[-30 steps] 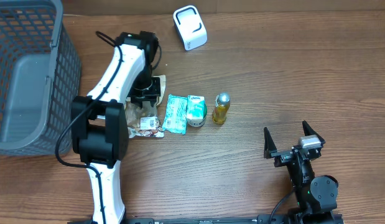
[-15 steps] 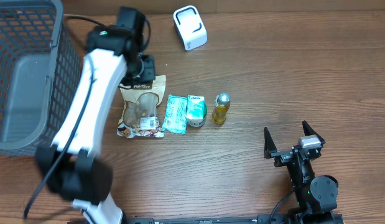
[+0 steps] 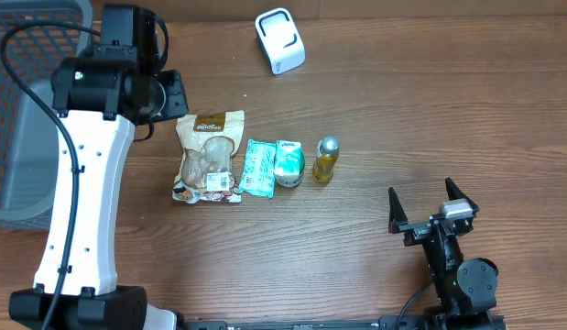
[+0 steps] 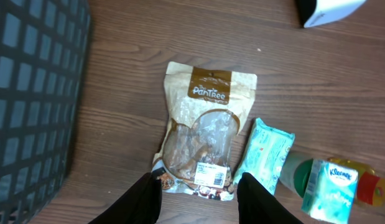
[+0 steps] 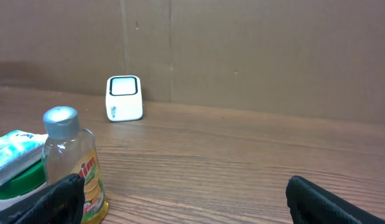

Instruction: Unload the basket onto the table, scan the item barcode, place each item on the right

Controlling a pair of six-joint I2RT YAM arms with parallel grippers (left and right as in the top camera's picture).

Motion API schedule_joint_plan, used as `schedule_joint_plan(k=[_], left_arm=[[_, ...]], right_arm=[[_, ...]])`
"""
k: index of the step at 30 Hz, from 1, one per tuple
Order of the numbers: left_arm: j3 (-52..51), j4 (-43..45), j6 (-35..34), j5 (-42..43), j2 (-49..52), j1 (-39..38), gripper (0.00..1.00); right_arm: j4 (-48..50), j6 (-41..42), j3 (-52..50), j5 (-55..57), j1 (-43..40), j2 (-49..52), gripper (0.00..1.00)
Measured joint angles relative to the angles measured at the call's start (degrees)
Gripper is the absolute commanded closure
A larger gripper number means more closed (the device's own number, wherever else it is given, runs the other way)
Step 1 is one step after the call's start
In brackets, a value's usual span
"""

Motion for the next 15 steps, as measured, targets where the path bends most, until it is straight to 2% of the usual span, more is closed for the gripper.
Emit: schedule_joint_plan(k=[9, 15], left_arm=[[-3.69, 1.11, 0.42, 1.14, 0.20, -0.02, 0.67], [-5.44, 1.31, 0.57, 1.33, 0.20, -0.02, 0.56]], right_arm=[[-0.04, 0.02, 0.00, -0.02, 0.00, 0.00, 0.00], [-0.04, 0.02, 0.00, -0.02, 0.02, 0.00, 0.00]])
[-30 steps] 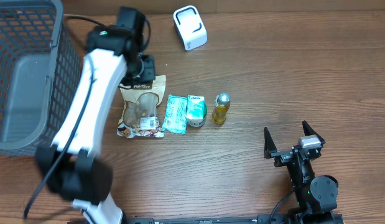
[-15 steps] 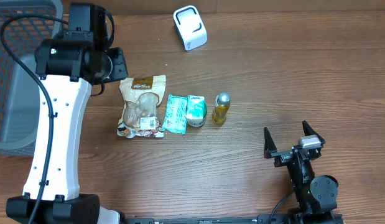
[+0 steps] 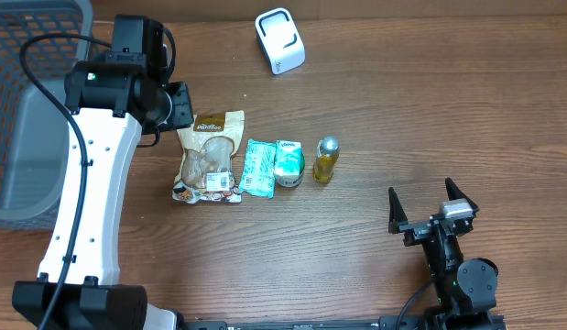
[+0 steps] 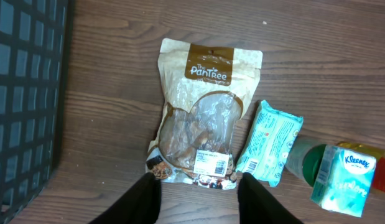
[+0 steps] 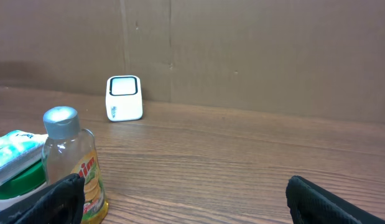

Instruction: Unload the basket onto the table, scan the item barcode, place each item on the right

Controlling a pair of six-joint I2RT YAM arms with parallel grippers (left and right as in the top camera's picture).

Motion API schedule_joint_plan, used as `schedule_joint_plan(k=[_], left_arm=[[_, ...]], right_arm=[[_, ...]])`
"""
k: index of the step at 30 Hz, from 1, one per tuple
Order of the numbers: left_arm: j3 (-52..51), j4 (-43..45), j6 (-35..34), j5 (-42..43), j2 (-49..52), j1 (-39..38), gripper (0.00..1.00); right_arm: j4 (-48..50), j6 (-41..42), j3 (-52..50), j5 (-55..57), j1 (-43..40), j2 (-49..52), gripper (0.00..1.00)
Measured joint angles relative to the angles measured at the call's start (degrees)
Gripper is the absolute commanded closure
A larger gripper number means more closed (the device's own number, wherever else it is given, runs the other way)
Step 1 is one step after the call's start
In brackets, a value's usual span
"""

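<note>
A tan snack pouch point(image 3: 210, 156) point(image 4: 201, 124) lies flat on the table with its white barcode label near its lower edge. My left gripper point(image 4: 198, 186) hangs open above the pouch's lower end with nothing between its fingers. In the overhead view the left wrist point(image 3: 164, 103) covers it. The white scanner point(image 3: 280, 40) point(image 5: 124, 98) stands at the far edge of the table. My right gripper point(image 3: 422, 206) point(image 5: 186, 186) rests open and empty at the near right, far from the items.
A teal tissue pack point(image 3: 259, 168) point(image 4: 270, 143), a small tissue box on a green-lidded tub point(image 3: 288, 163) point(image 4: 344, 180) and a yellow bottle point(image 3: 326, 159) point(image 5: 71, 165) line up right of the pouch. A grey mesh basket point(image 3: 27, 110) point(image 4: 24, 93) stands at the left.
The left wrist has shifted slightly to the right over the pouch. The pouch now sits squarer in the left wrist view and the scanner has left that view. The right arm is unchanged.
</note>
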Motion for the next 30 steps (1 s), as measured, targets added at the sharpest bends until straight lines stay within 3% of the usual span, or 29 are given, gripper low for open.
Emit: schedule_joint_plan(k=[1, 30], left_arm=[[-0.31, 0.00, 0.07, 0.00, 0.00, 0.00, 0.01], [-2.56, 0.07, 0.22, 0.04, 0.11, 0.00, 0.01]], right_arm=[[0.00, -0.02, 0.00, -0.02, -0.02, 0.00, 0.00], [0.00, -0.02, 0.00, 0.02, -0.02, 0.00, 0.00]])
